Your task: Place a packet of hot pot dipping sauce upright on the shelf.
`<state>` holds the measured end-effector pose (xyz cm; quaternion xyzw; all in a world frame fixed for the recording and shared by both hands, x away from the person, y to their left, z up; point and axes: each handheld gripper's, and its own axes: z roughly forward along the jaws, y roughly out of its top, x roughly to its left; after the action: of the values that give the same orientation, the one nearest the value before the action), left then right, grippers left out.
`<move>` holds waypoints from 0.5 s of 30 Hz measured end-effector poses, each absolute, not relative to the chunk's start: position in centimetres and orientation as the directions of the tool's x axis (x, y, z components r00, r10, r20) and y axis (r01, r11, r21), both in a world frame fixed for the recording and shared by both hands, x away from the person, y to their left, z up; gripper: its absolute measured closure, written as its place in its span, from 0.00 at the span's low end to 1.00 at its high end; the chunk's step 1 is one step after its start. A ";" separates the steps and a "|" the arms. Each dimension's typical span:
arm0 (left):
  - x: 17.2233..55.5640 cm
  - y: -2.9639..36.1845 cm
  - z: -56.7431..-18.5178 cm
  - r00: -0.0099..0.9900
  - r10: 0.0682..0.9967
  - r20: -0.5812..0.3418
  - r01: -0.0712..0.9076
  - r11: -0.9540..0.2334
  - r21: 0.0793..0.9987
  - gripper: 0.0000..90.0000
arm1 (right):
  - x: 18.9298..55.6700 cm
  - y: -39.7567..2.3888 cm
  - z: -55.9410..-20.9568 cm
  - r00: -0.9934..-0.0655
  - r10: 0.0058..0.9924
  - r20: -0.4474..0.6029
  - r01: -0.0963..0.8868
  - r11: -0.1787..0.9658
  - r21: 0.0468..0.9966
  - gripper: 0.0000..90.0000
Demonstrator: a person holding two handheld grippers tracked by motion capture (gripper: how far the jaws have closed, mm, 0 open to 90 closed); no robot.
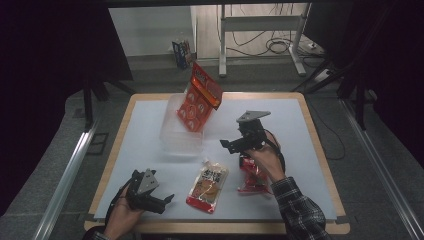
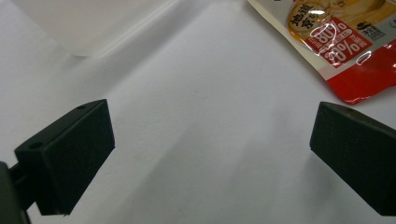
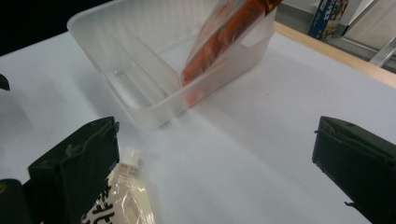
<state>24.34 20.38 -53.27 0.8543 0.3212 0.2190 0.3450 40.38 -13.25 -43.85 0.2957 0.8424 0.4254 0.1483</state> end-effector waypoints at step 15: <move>24.4 20.3 -53.3 0.697 0.705 0.131 0.413 -0.544 0.730 0.00 | 38.6 -14.5 -44.4 -0.752 0.659 0.013 0.408 0.450 0.794 0.01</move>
<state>24.35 20.34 -53.25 0.8532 0.3276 0.2100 0.3472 38.56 -14.46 -44.40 0.3182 0.8382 0.4166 0.1502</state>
